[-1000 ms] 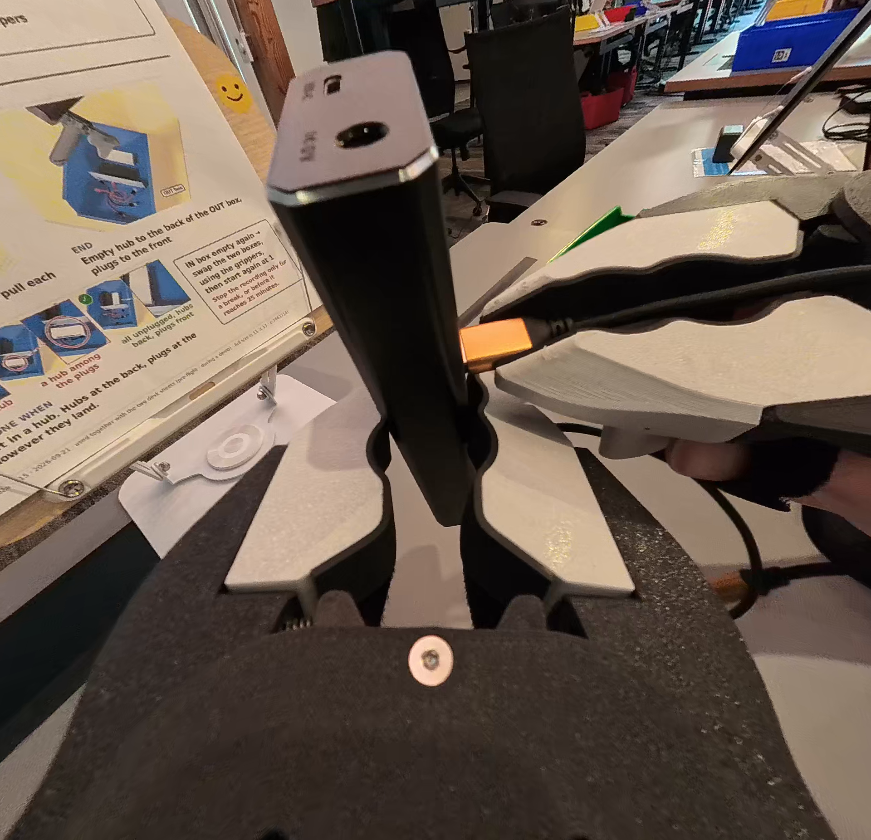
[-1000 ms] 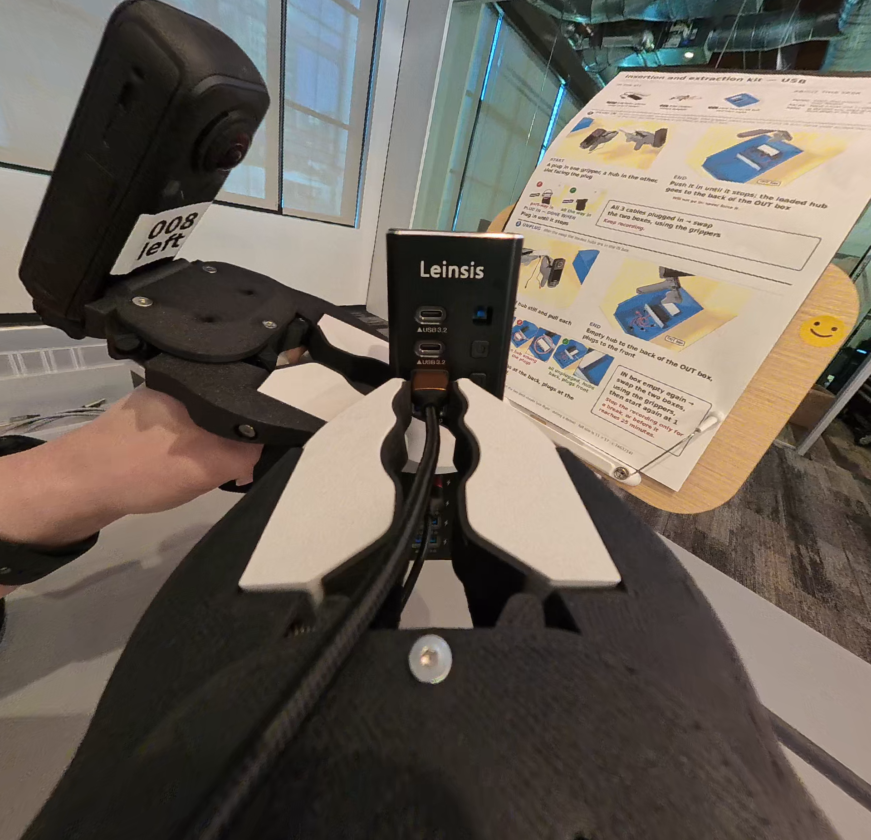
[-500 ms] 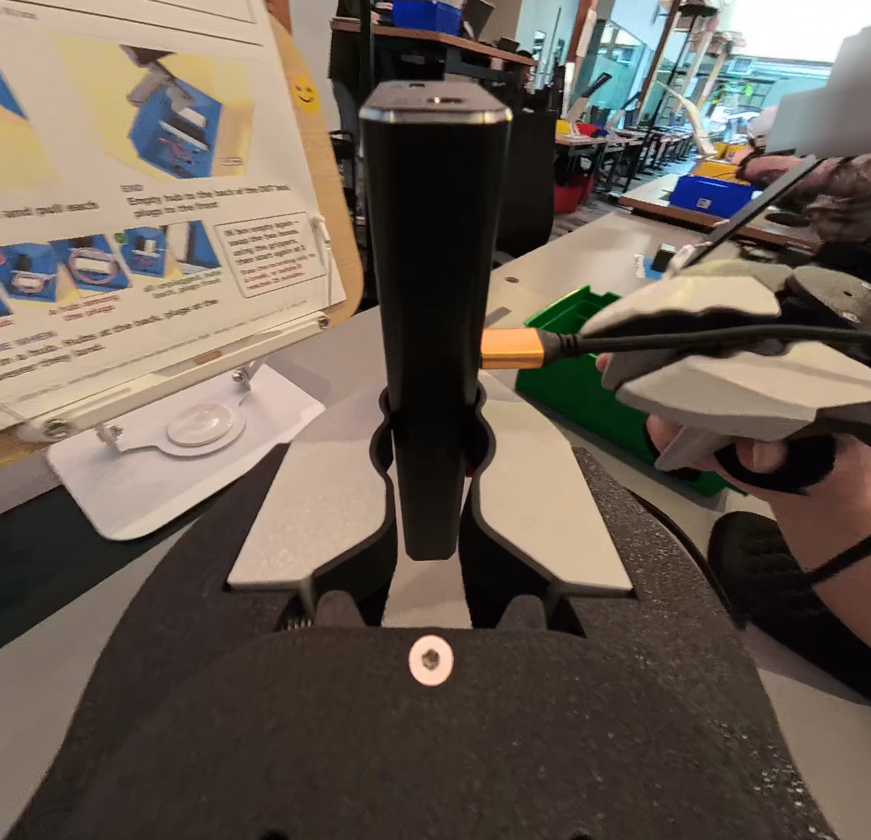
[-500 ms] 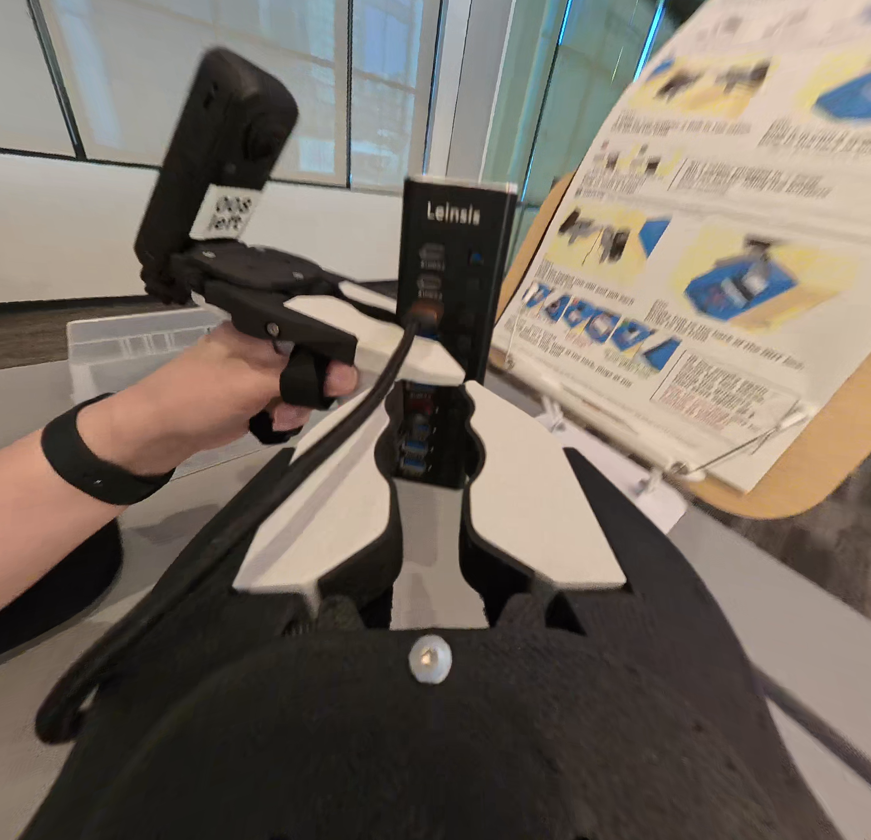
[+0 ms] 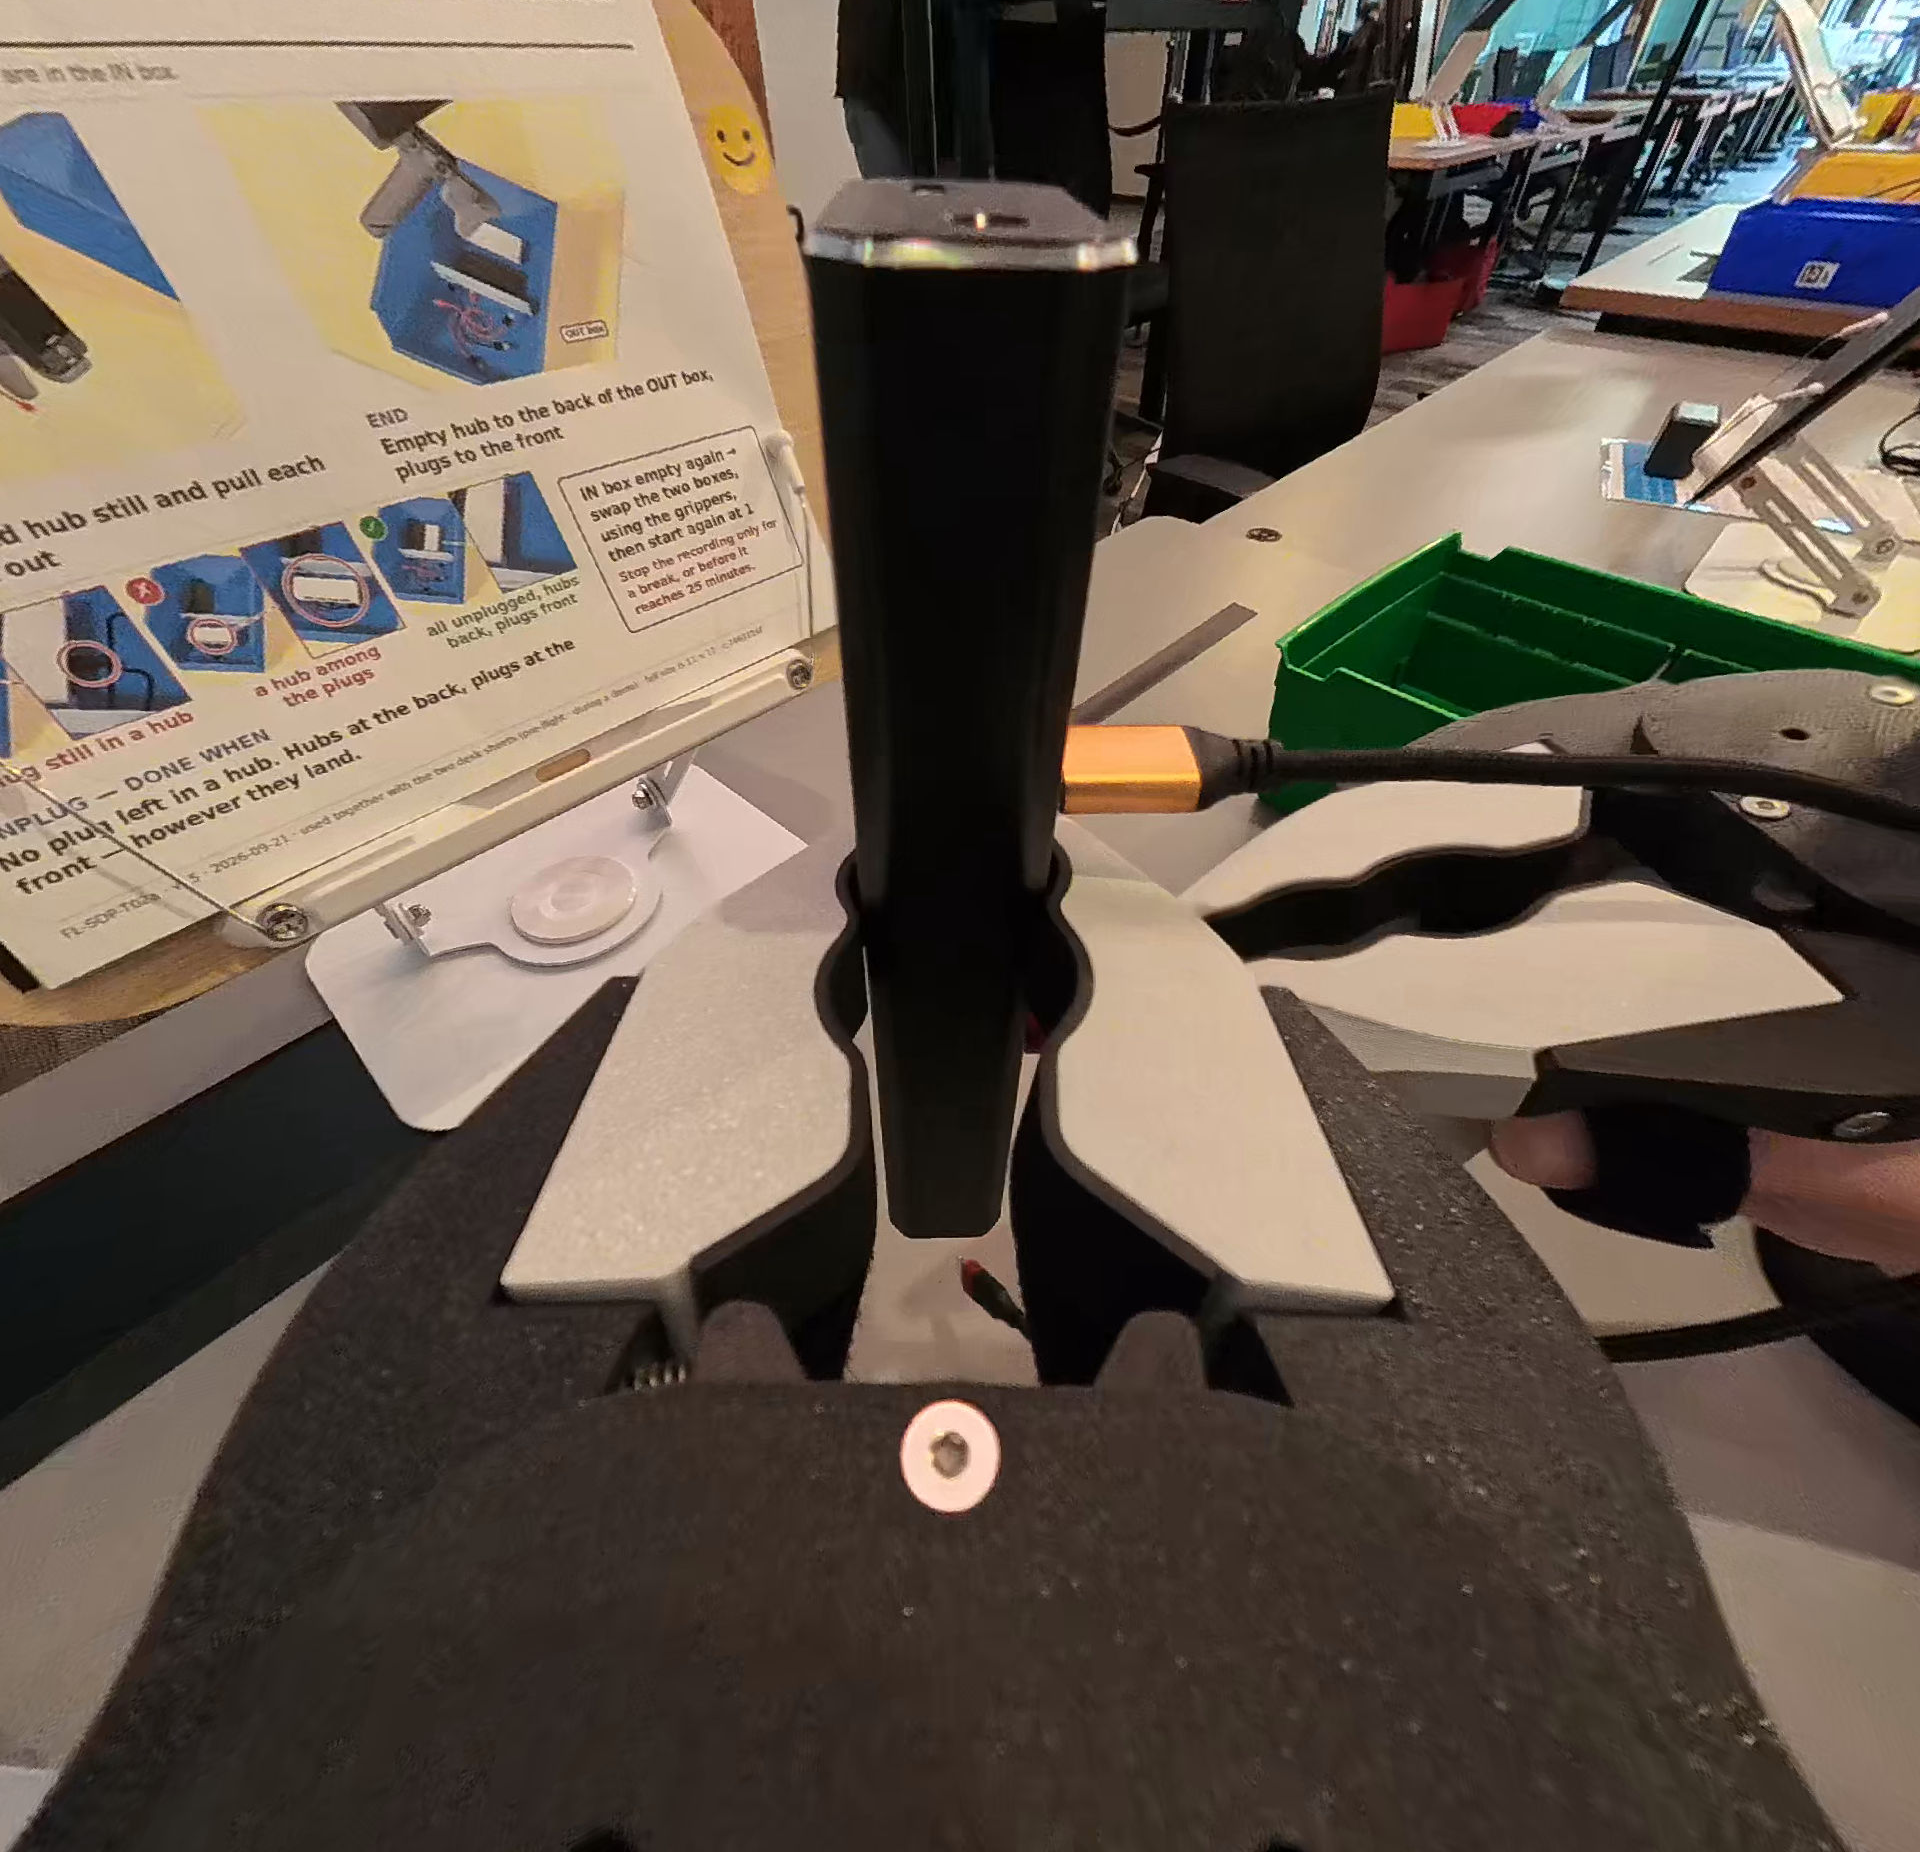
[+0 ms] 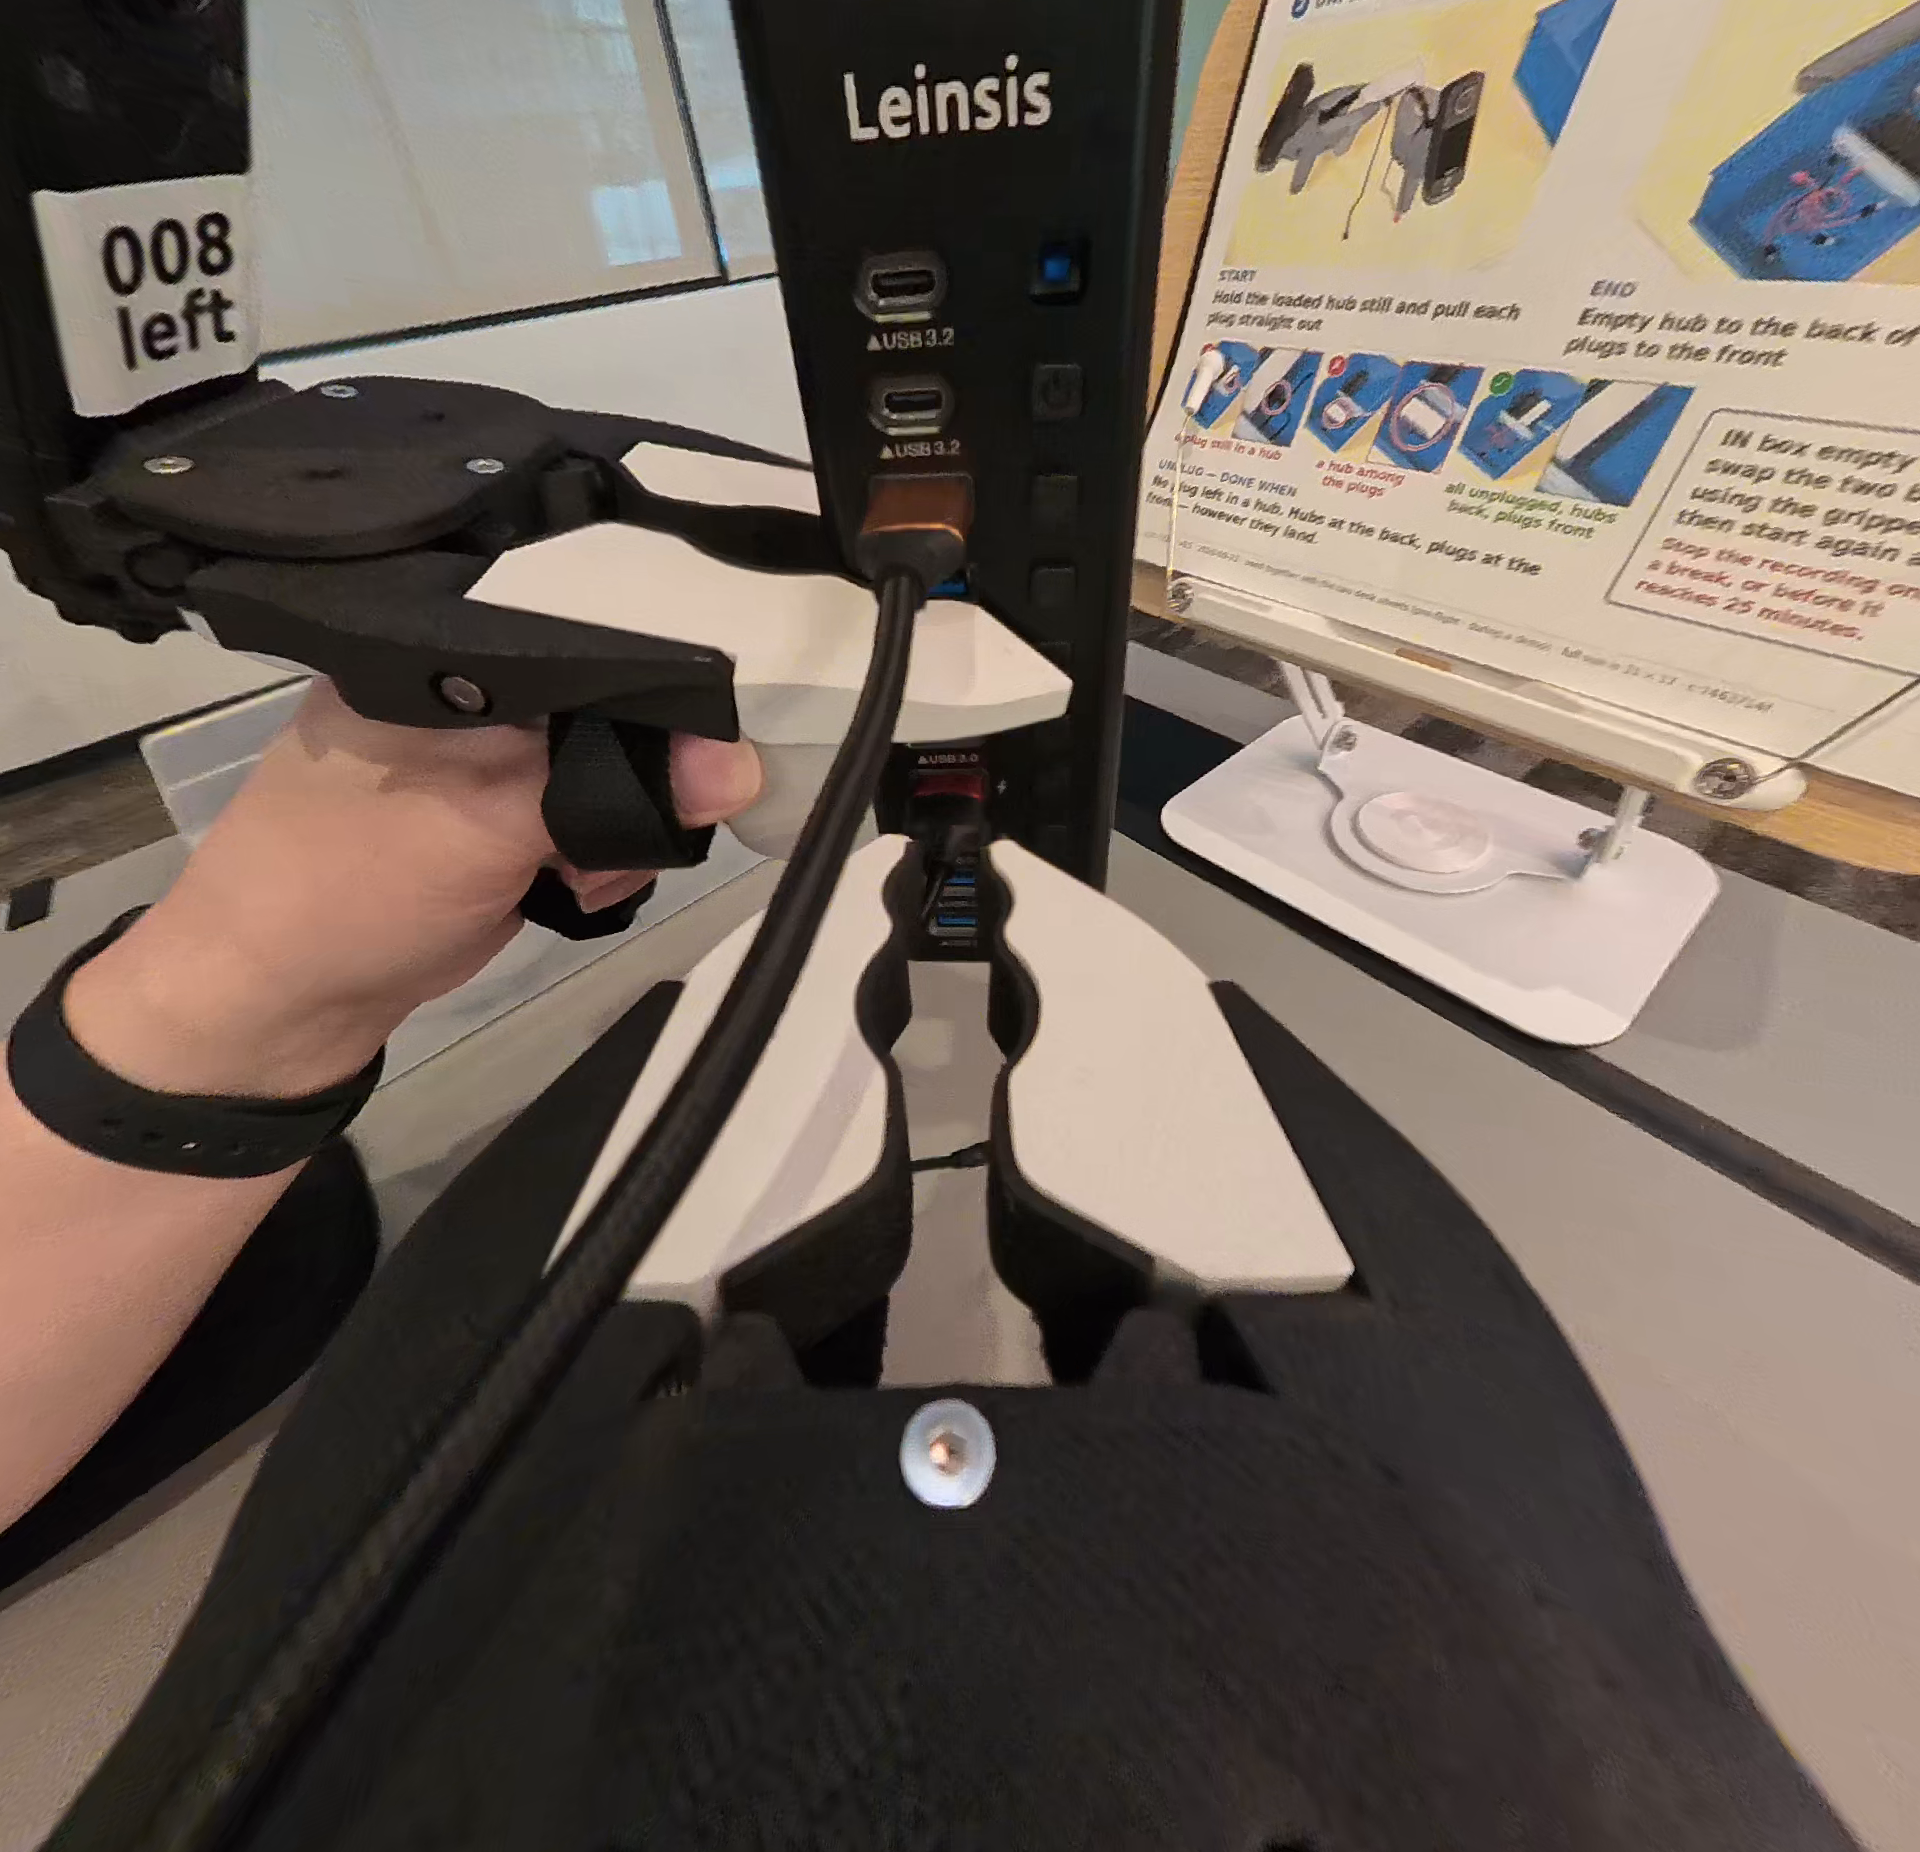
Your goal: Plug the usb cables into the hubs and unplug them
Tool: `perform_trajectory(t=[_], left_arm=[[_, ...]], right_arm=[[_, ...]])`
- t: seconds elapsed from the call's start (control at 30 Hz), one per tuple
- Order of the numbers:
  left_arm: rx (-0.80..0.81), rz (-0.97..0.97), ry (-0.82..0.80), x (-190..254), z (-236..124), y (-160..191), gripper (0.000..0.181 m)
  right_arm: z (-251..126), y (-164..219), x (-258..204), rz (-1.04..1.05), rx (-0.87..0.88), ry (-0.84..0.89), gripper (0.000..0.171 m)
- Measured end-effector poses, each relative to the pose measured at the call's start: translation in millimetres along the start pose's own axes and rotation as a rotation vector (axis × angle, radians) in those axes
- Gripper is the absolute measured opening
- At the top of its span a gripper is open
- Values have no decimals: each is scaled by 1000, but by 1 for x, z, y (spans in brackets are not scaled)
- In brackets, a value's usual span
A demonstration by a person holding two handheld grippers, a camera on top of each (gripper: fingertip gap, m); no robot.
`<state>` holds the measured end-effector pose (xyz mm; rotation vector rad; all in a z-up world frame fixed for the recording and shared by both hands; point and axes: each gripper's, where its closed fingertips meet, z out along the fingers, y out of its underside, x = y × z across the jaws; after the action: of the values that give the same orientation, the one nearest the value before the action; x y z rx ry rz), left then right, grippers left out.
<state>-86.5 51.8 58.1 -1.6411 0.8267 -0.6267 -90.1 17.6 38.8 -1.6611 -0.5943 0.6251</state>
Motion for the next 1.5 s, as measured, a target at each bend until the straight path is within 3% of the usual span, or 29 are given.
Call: perform_trajectory(t=[0.03,0.93,1.03,1.13,1.27,1.37,1.5], left_arm=[[-3,4,-2,1,1,1,27],[13,-35,33,6,6,3,29],[49,-117,150,8,-7,-8,28],[81,-206,374,25,-26,-20,27],[73,-254,590,49,-38,-24,28],[64,-277,681,62,-40,-24,27],[26,-280,738,69,-41,-19,27]], right_arm=[[0,1,-1,15,-4,-17,6],[3,6,2,-16,-18,-4,9],[-7,-12,-11,-91,3,-113,16],[-28,-35,-9,-135,64,-157,22],[-45,-50,-17,-67,163,-295,29],[-46,-44,-27,-2,128,-417,36],[-50,-47,-22,43,138,-446,37]])
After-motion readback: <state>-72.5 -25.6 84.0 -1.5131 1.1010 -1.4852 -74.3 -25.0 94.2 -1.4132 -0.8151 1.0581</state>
